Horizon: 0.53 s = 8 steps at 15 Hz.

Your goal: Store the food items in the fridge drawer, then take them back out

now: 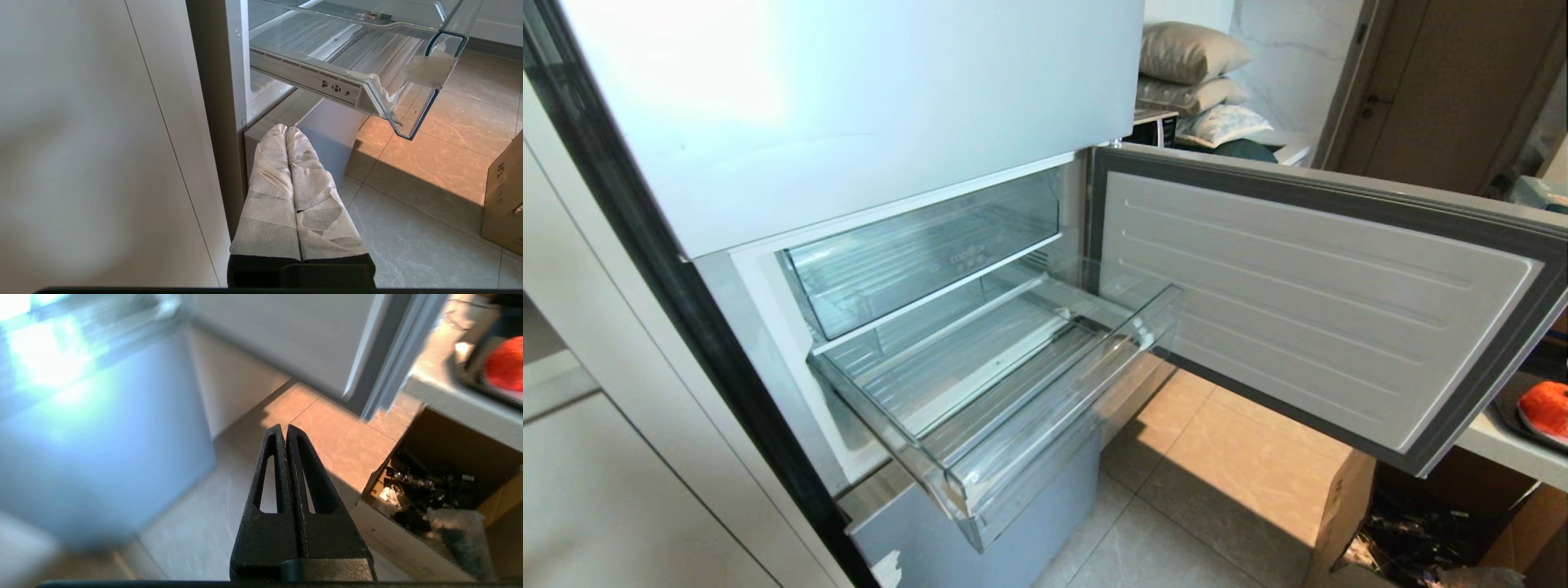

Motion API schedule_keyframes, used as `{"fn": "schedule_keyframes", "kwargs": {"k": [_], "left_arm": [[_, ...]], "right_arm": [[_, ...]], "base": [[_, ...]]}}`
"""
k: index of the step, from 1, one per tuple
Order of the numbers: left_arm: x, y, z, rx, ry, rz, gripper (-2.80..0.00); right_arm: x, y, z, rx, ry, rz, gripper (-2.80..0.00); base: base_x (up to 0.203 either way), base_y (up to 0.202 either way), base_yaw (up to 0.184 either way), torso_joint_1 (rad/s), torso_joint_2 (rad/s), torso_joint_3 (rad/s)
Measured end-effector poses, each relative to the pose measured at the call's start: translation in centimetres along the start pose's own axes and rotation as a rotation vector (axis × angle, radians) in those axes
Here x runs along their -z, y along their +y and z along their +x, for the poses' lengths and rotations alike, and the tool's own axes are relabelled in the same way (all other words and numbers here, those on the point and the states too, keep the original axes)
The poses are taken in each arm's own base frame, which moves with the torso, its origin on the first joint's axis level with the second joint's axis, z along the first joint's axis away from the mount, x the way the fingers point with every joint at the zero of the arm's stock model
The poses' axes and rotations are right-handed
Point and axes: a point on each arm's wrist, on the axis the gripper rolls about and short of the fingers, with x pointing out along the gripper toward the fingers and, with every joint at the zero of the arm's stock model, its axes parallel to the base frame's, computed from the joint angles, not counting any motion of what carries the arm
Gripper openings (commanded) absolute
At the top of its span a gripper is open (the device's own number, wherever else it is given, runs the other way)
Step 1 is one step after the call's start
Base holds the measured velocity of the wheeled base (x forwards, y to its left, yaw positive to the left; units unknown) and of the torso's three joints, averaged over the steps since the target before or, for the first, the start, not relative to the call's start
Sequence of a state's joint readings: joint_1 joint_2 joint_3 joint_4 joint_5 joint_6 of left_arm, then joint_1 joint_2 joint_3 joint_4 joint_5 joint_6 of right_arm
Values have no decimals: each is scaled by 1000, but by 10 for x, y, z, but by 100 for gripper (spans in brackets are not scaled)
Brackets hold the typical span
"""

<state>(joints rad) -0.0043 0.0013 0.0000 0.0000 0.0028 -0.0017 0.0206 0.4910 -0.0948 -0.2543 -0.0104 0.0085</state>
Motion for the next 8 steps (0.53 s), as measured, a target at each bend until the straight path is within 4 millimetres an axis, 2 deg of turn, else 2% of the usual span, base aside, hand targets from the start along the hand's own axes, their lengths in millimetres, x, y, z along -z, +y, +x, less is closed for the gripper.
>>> {"fn": "schedule_keyframes", "kwargs": {"k": [2,4,6,8], "left_arm": [[0,0,0,0,0,0,-280],[0,0,0,0,0,0,-280],[0,0,0,0,0,0,-280],[0,0,0,0,0,0,-280]], "right_arm": [[29,0,-13,-42,60,-80,-280],[46,0,-19,-24,108,-138,-280],[53,1,-24,-14,88,-144,-280],[56,1,-32,-20,-13,-142,-280]], "base": [[0,0,0,0,0,0],[0,0,0,0,0,0],[0,0,0,0,0,0],[0,0,0,0,0,0]]}}
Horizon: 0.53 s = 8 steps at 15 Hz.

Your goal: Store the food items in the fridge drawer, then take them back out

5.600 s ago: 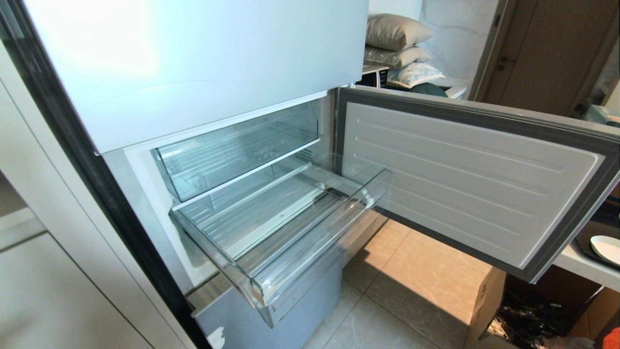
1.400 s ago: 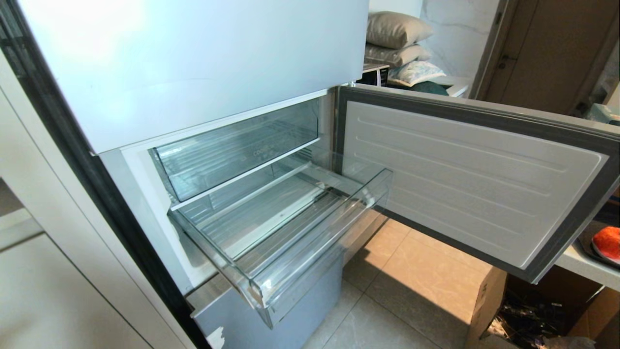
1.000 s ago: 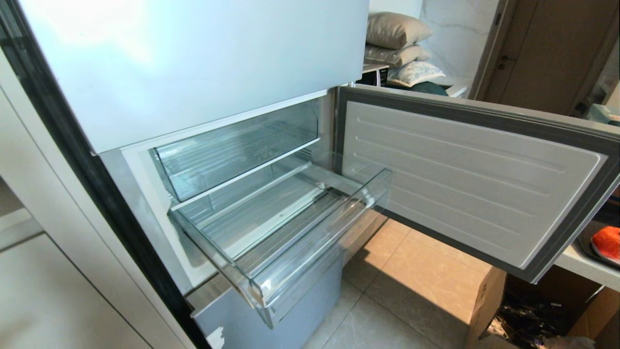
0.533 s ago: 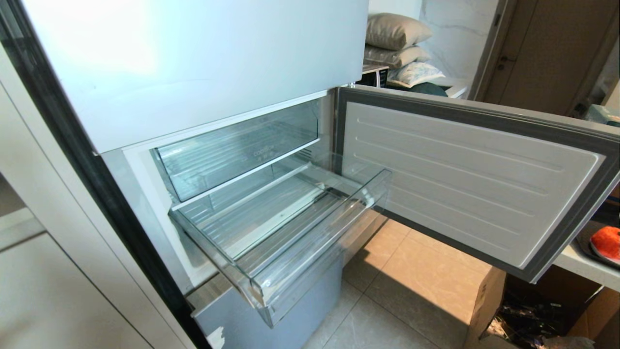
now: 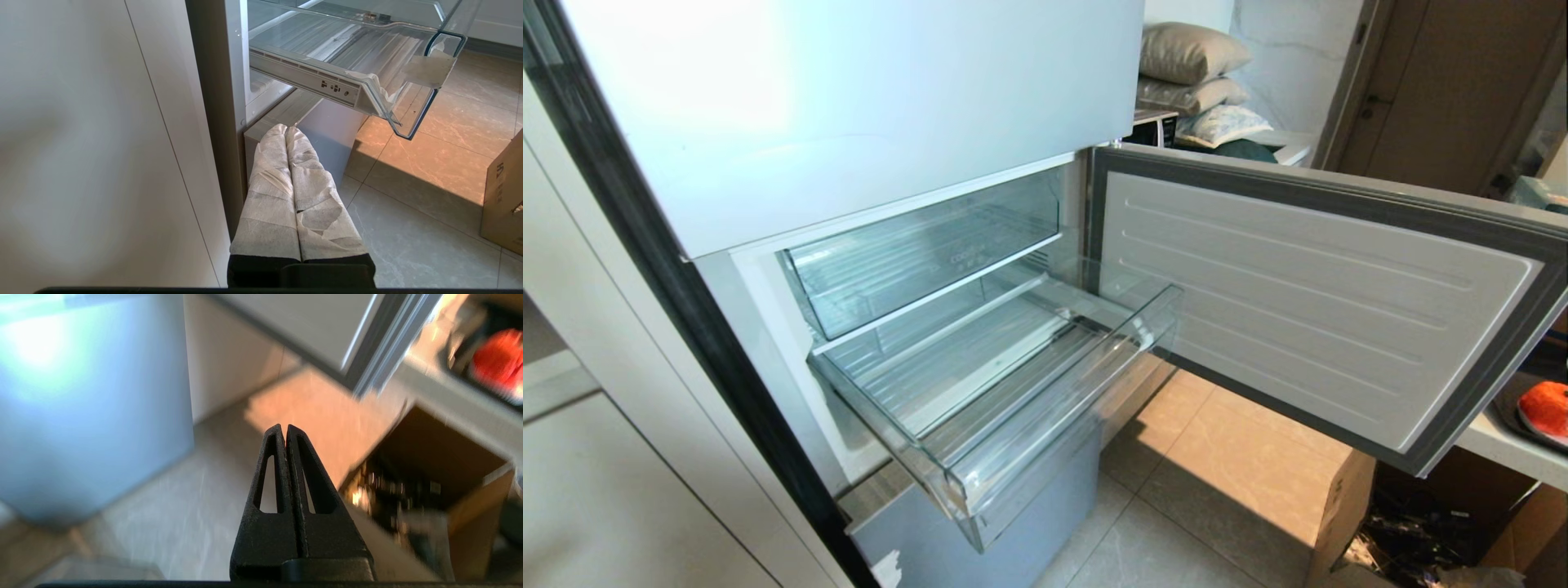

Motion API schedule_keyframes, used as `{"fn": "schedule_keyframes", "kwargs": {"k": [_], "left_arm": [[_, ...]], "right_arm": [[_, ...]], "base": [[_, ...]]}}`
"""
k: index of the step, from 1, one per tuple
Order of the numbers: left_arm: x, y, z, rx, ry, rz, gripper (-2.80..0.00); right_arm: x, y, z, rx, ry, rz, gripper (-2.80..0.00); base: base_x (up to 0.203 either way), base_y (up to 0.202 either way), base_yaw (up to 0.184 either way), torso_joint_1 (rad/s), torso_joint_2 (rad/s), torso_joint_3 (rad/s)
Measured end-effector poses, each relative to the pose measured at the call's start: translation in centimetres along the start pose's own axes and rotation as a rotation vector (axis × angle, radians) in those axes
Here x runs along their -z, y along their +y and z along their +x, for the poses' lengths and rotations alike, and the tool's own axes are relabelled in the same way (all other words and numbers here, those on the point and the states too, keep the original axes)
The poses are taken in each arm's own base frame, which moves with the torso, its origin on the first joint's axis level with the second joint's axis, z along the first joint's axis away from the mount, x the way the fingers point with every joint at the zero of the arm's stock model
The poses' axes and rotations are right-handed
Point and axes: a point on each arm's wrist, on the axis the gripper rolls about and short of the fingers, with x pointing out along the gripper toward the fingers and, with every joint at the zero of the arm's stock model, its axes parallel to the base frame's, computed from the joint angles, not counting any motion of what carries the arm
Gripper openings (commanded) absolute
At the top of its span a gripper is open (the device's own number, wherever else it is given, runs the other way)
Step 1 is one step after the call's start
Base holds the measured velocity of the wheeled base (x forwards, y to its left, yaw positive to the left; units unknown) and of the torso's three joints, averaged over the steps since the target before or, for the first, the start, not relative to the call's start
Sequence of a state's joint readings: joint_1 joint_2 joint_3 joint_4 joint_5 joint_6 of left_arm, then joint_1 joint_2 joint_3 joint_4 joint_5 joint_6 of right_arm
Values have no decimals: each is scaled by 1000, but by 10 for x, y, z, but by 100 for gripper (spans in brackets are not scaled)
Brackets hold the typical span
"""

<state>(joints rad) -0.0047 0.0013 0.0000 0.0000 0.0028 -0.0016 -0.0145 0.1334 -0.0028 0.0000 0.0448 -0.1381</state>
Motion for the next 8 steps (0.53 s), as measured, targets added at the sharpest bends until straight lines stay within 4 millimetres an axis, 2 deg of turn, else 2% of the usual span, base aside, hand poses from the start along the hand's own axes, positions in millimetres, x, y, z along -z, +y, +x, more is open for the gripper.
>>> {"fn": "schedule_keyframes", "kwargs": {"k": [3,8], "left_arm": [[0,0,0,0,0,0,-280],[0,0,0,0,0,0,-280]], "right_arm": [[3,0,-7,4,-92,8,-280],[5,0,-10,17,-124,31,-280]], "base": [[0,0,0,0,0,0],[0,0,0,0,0,0]]}}
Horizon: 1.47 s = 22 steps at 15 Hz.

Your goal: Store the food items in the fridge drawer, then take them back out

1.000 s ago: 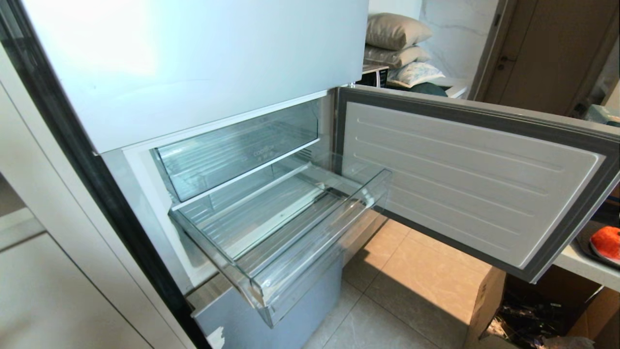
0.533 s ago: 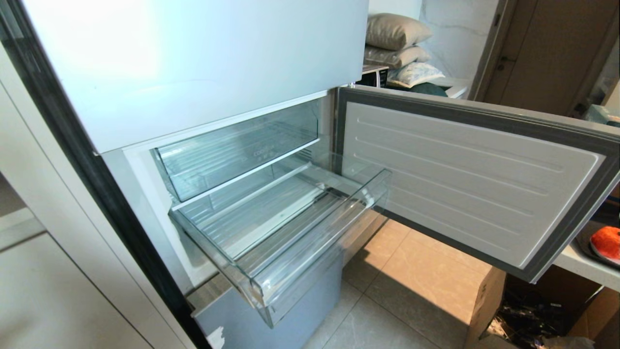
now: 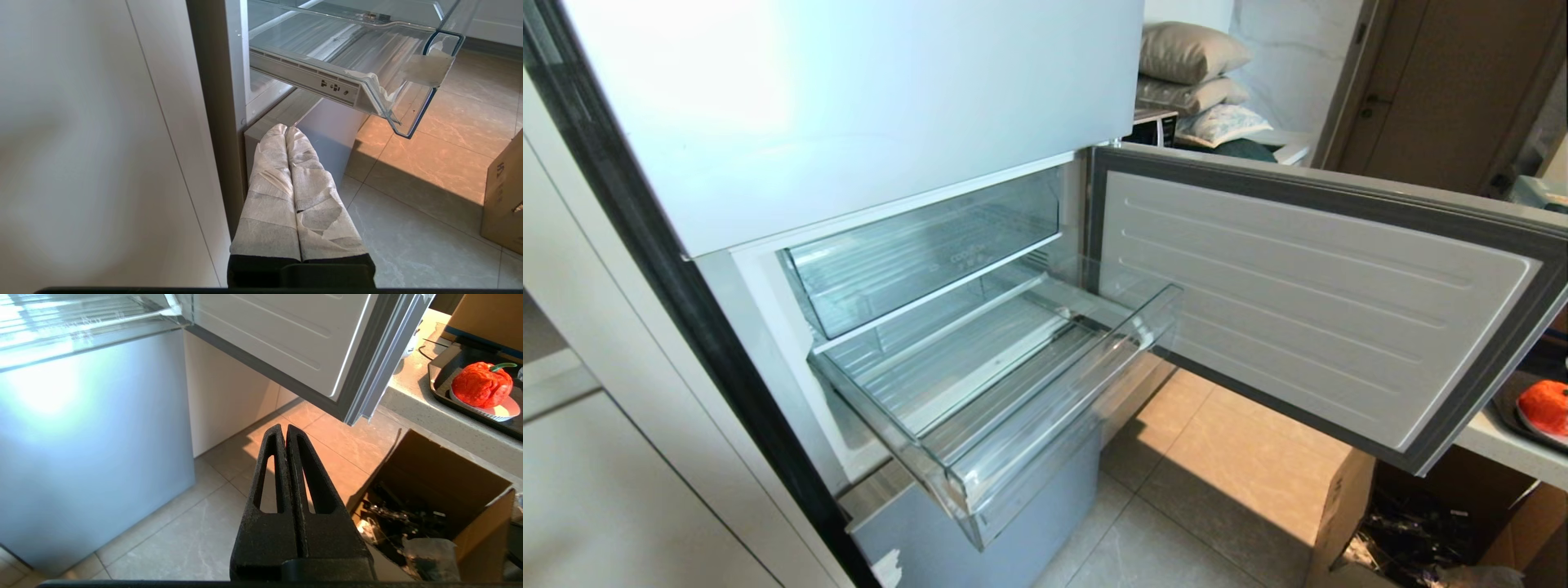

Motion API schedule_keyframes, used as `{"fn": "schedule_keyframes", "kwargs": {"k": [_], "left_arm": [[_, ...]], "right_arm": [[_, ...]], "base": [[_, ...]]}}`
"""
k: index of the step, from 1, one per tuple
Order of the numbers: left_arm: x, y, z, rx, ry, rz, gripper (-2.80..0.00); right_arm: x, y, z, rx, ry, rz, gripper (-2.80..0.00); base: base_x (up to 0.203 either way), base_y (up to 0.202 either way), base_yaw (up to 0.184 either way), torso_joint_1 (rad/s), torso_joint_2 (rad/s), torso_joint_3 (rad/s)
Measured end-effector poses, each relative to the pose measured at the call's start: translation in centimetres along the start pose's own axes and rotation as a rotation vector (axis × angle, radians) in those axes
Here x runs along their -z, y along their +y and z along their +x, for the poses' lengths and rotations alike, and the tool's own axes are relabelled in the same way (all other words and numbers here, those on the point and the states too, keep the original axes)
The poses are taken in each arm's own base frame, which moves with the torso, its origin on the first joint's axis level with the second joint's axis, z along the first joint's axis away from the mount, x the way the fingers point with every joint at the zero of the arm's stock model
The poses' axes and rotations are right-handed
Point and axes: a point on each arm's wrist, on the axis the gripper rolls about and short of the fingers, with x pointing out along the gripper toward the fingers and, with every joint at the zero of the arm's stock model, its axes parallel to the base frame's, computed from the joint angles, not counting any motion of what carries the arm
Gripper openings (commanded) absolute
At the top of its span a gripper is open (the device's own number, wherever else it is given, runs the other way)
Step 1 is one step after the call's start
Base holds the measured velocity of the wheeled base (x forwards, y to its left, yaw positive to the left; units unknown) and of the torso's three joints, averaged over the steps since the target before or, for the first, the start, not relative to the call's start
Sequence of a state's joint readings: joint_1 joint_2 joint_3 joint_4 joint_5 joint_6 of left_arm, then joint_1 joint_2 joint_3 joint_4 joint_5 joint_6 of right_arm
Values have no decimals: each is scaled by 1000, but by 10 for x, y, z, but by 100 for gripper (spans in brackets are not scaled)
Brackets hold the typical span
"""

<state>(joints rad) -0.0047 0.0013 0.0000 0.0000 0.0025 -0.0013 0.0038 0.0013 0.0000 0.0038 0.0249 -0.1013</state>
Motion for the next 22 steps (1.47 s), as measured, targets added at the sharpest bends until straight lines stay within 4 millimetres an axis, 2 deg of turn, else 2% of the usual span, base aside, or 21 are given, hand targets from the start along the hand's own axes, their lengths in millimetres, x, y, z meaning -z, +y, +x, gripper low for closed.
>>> {"fn": "schedule_keyframes", "kwargs": {"k": [14,17,19,22], "left_arm": [[0,0,0,0,0,0,-280],[0,0,0,-1,0,0,-280],[0,0,0,0,0,0,-280],[0,0,0,0,0,0,-280]], "right_arm": [[0,0,0,18,-2,63,-280],[0,0,1,14,16,61,-280],[-2,-1,7,2,98,53,-280],[-5,-1,27,-38,323,50,-280]], "base": [[3,-7,162,4,2,3],[2,-3,75,0,0,3],[0,0,0,0,0,0],[0,0,0,0,0,0]]}}
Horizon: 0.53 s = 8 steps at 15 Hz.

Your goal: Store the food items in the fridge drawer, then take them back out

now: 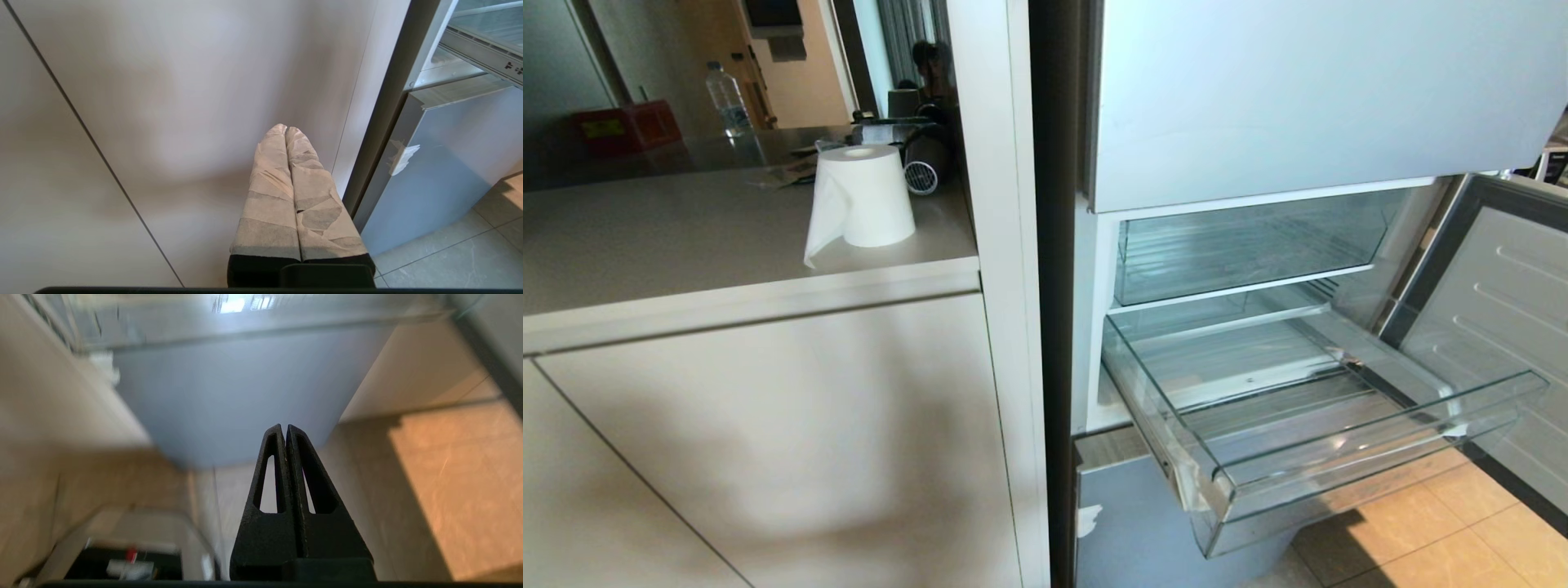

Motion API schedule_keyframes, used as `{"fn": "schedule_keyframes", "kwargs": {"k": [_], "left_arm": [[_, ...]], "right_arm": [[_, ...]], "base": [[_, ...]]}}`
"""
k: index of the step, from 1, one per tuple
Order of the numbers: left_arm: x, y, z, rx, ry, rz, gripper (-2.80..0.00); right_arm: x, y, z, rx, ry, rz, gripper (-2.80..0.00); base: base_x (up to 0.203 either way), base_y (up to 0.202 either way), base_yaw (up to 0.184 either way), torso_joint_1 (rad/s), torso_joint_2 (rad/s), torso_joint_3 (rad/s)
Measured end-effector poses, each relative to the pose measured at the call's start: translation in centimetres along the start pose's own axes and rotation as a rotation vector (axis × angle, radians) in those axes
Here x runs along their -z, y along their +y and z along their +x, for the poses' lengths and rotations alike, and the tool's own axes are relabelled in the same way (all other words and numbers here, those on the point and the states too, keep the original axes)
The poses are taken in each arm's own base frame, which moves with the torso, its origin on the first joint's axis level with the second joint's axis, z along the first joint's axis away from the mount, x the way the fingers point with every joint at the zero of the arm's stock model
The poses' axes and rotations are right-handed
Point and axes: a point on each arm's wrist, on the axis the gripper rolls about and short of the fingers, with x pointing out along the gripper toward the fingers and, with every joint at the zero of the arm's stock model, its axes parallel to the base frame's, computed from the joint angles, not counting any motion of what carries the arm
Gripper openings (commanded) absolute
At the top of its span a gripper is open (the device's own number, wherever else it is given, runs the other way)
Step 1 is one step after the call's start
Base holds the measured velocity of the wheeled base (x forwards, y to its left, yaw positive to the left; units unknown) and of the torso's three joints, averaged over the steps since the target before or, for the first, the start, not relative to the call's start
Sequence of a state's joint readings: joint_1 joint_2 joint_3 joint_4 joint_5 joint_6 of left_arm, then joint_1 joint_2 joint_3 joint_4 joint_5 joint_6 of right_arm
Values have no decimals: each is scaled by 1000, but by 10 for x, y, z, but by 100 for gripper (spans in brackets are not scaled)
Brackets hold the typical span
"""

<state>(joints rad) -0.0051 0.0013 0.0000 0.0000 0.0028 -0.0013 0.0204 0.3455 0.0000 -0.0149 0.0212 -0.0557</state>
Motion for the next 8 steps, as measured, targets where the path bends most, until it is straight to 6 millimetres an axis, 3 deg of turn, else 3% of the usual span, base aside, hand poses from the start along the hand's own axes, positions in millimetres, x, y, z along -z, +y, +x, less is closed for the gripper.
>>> {"fn": "schedule_keyframes", "kwargs": {"k": [4,8], "left_arm": [[0,0,0,0,0,0,-280],[0,0,0,0,0,0,-280]], "right_arm": [[-26,0,37,-84,195,-1,-280],[-49,2,89,-131,283,-2,-280]], "base": [[0,0,0,0,0,0],[0,0,0,0,0,0]]}}
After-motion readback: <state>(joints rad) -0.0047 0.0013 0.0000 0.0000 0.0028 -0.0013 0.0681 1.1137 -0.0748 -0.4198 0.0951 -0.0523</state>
